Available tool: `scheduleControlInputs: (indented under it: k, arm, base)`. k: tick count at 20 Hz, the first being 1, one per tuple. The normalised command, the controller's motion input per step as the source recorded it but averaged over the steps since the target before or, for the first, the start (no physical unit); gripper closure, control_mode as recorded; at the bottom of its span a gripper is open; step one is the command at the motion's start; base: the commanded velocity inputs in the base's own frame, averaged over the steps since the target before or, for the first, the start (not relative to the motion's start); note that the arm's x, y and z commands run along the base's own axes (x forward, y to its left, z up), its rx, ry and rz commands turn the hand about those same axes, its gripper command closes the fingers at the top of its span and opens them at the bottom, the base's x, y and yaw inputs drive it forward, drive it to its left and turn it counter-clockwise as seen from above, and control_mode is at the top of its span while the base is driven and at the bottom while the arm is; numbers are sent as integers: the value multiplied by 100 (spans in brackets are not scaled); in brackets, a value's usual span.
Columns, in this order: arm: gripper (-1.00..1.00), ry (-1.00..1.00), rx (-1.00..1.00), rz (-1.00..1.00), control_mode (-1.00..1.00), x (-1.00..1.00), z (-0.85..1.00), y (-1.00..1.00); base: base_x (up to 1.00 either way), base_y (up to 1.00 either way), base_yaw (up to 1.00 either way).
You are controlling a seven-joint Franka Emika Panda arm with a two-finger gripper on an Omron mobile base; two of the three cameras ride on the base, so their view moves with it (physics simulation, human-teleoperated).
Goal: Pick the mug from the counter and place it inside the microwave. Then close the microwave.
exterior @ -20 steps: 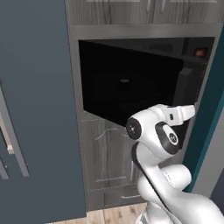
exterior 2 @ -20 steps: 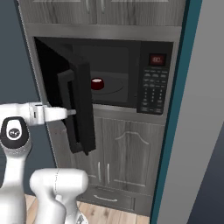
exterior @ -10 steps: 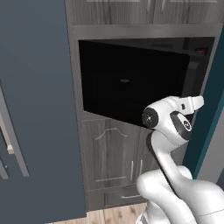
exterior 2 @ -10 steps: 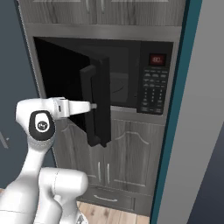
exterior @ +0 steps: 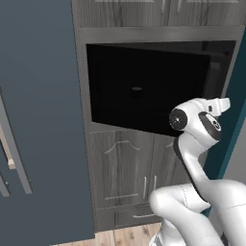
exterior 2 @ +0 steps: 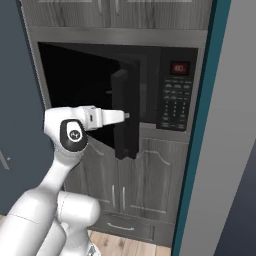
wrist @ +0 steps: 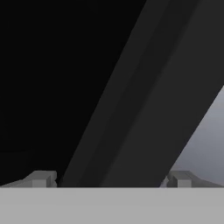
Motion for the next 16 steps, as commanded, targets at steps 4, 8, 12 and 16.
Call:
scheduleControlInputs:
  k: [4,8,12,16]
  arm:
    - [-100,0,8,1,-100,29,4,-20]
    - [-100,0,7,0,-100,31,5,-16]
    - [-100,0,6,0,-100,41,1,-19]
    - [-100,0,6,0,-100,38,0,-15]
  base:
    - [0,0,0]
    - [0,0,0]
    - [0,0,0]
    - [0,0,0]
